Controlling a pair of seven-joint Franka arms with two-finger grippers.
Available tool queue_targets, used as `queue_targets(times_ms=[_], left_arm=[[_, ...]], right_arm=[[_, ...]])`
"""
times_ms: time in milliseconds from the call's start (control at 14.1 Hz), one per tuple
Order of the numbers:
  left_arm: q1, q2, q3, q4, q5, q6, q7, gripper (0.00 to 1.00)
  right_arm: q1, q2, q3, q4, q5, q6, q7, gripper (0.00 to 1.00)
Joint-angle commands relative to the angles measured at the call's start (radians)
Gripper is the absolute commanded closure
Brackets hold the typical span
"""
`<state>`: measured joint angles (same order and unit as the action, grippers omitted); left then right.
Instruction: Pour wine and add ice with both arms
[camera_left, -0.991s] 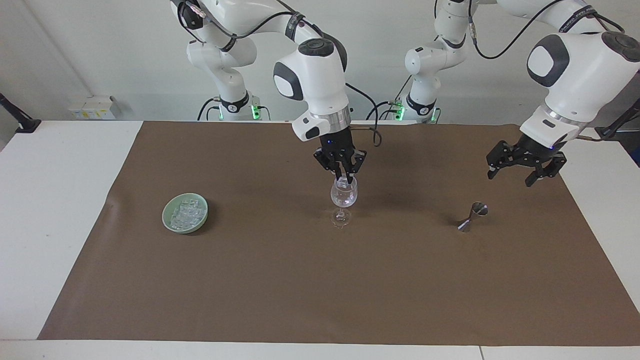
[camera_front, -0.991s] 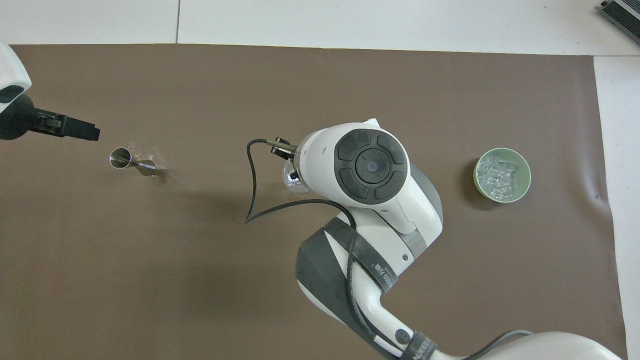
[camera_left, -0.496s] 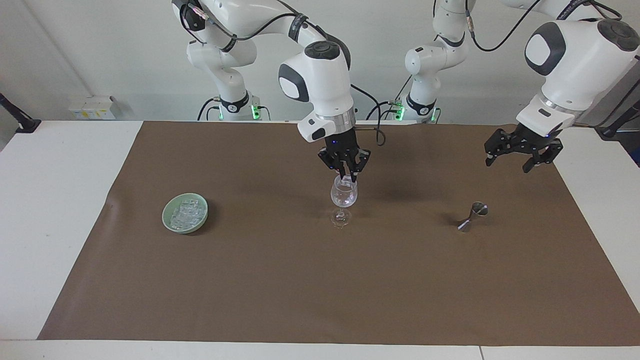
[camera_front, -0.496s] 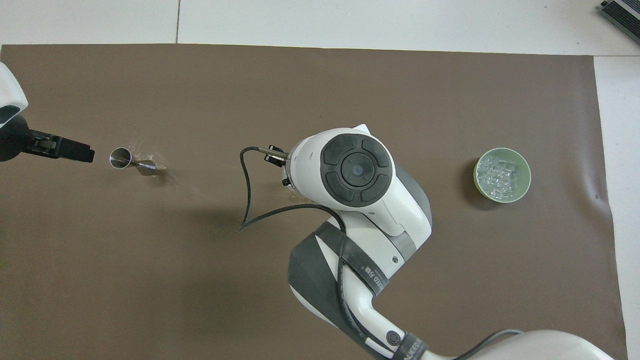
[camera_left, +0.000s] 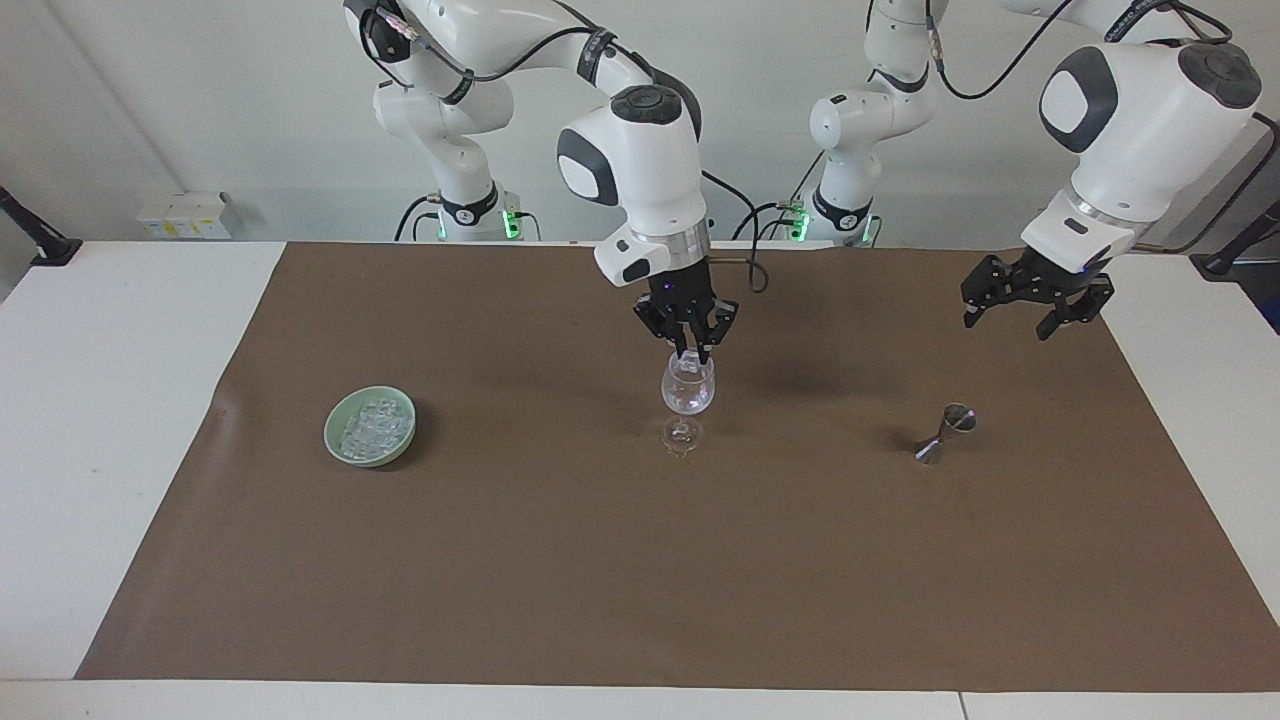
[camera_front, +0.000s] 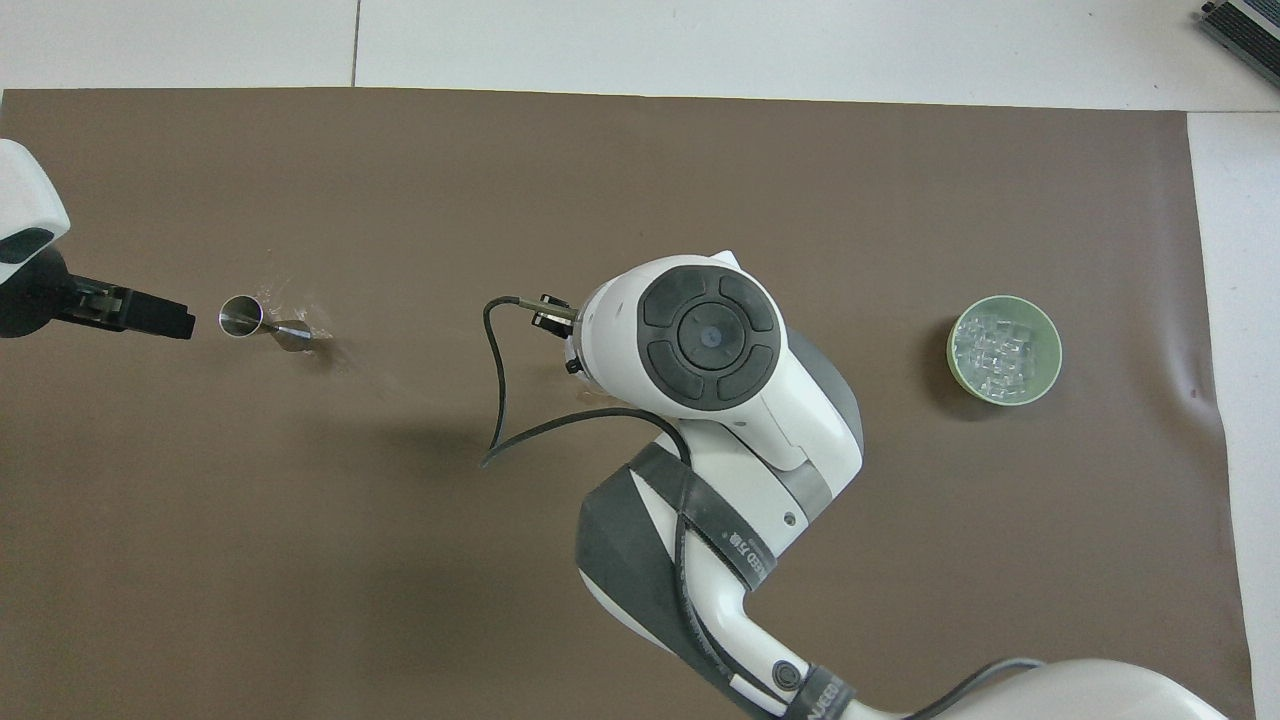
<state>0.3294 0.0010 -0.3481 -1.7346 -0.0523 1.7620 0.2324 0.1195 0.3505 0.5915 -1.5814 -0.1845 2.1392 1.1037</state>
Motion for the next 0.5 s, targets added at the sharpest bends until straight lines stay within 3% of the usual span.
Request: queue_targets(times_ms=[0, 283, 425], left_arm=[[-0.006, -0.029, 0.008, -0.031, 0.017, 0.011, -0.007, 0.0], [-0.047, -0.03, 0.047, -0.029, 0.017, 0.011, -0.004, 0.0], [-0.155, -0.032, 0.163, -0.029, 0.017, 0.011, -0.004, 0.0]], right_arm=[[-0.007, 0.012, 0.014, 0.011, -0.023, -0.001, 0.03, 0.46], [-0.007, 0.012, 0.014, 0.012, -0.024, -0.001, 0.03, 0.34], [-0.009, 0.012, 0.014, 0.018, -0.035, -0.001, 0.021, 0.0]])
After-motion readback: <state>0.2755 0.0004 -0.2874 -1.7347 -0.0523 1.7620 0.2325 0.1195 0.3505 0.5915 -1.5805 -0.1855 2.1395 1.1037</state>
